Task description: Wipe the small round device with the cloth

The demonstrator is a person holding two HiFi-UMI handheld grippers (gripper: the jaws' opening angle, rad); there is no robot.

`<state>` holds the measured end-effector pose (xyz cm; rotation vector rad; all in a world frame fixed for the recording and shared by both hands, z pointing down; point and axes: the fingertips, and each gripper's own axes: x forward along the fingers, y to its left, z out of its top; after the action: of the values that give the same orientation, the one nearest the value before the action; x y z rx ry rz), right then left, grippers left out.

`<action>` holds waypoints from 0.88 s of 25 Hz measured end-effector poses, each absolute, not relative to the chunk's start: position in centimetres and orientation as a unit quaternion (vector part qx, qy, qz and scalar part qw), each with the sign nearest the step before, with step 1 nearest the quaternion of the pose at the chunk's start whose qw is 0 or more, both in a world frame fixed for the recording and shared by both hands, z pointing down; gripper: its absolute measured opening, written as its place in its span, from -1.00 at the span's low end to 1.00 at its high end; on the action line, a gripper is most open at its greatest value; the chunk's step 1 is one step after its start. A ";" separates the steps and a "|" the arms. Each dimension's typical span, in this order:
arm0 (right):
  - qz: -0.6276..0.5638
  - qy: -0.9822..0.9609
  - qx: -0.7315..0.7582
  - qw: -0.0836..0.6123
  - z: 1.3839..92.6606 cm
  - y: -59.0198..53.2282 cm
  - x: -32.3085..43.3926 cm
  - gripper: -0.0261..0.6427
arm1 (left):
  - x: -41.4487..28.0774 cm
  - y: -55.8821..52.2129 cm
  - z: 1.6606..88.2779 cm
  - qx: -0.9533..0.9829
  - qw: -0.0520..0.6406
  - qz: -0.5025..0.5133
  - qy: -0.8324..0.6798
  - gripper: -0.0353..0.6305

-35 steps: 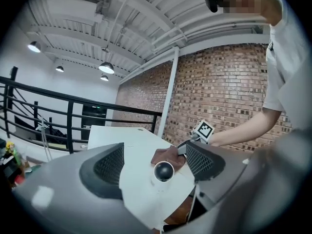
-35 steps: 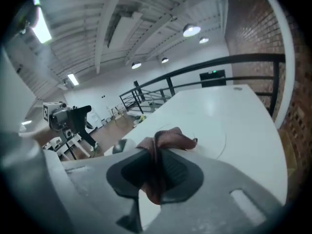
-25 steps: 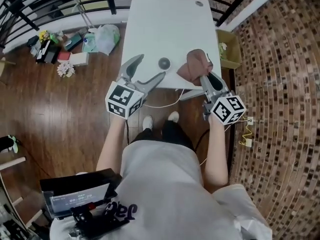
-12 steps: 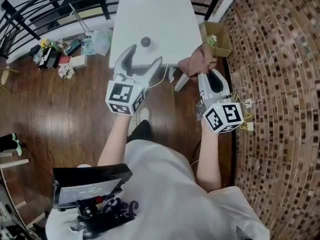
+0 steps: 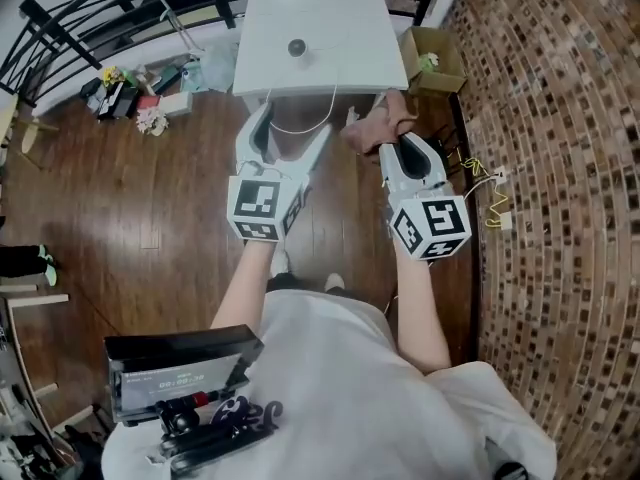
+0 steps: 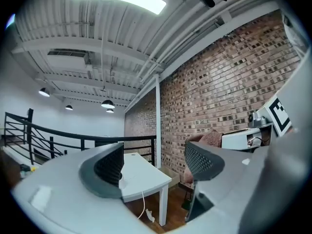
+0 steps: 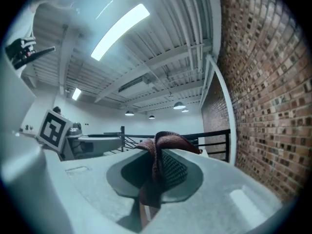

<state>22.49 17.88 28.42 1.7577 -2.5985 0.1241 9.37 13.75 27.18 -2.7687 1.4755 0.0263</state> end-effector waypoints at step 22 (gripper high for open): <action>-0.005 -0.803 0.597 0.001 24.6 18.3 14.4 -0.80 | -1.3 14.7 24.4 -0.860 0.040 0.037 0.507 0.39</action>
<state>14.39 18.29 24.55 1.8730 -2.5196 -0.0159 -1.32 14.67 24.38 -2.6361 1.5532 0.1128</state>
